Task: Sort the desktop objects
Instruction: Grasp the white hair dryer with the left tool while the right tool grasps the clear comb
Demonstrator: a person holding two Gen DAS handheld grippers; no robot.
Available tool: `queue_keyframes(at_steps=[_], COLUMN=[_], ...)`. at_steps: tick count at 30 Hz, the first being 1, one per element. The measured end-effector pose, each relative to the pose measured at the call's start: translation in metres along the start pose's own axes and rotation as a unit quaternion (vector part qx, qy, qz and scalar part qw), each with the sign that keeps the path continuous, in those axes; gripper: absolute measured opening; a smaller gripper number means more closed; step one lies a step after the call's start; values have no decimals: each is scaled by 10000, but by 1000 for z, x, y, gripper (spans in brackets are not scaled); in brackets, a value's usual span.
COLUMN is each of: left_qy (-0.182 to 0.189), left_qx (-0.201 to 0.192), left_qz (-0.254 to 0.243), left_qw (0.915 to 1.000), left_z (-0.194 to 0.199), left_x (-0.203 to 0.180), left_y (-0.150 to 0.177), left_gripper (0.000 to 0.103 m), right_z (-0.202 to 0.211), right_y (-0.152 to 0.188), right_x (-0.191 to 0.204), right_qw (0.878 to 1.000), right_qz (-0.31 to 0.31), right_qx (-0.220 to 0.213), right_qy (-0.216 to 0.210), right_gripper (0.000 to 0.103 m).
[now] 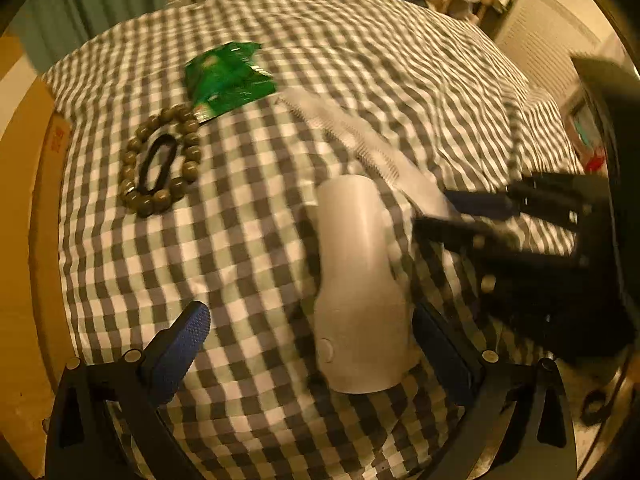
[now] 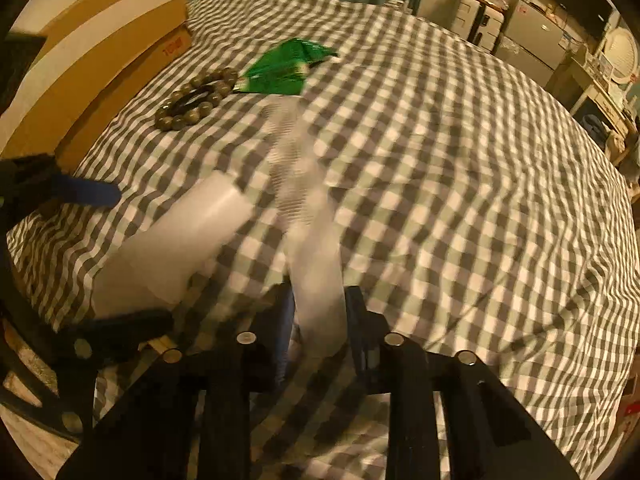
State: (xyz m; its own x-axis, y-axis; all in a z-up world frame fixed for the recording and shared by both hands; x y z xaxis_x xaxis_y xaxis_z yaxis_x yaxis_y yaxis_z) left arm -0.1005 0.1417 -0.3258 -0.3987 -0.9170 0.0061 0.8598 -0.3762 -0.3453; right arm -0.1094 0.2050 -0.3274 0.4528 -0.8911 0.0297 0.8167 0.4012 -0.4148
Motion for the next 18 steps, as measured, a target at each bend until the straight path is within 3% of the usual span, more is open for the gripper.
queue_keyframes(at_steps=[1, 3, 5, 6, 12, 18], left_qy=[-60, -96, -57, -50, 15, -138], left_qx=[19, 79, 27, -42, -282, -806], left_qz=[-85, -211, -252, -236, 18, 138], left_qw=[9999, 9997, 9997, 9997, 9996, 9966], left_z=[-1, -5, -4, -1, 13, 43], left_x=[-2, -7, -11, -11, -1, 8], left_y=[1, 4, 4, 2, -3, -19], left_gripper=[103, 93, 56, 48, 48, 48], right_z=[2, 4, 5, 6, 13, 35], right_y=[1, 2, 3, 3, -1, -7], right_x=[-4, -5, -2, -1, -3, 0], right_qw=[9999, 9999, 10000, 9999, 9997, 9986], right_qz=[-99, -141, -3, 59, 34, -20], right_qx=[-3, -18, -33, -57, -221, -507], right_qy=[-68, -56, 49, 86, 141, 178], right_gripper=[23, 23, 23, 23, 23, 22])
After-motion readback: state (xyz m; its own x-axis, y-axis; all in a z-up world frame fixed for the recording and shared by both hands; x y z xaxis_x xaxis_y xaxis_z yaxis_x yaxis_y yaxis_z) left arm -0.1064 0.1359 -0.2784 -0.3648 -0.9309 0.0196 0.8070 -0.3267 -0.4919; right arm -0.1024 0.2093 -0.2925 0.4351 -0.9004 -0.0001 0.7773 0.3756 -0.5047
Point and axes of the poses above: each gripper's, at about its wrist camera, not at the fingertips, and z roughly against the way its jaws point, x to its left, y to its underside, the point moved 9 cm from there along -z, roughly the way its jaws point, and after that the axes turned 5 degrees about -y, right-handed, at the moved point
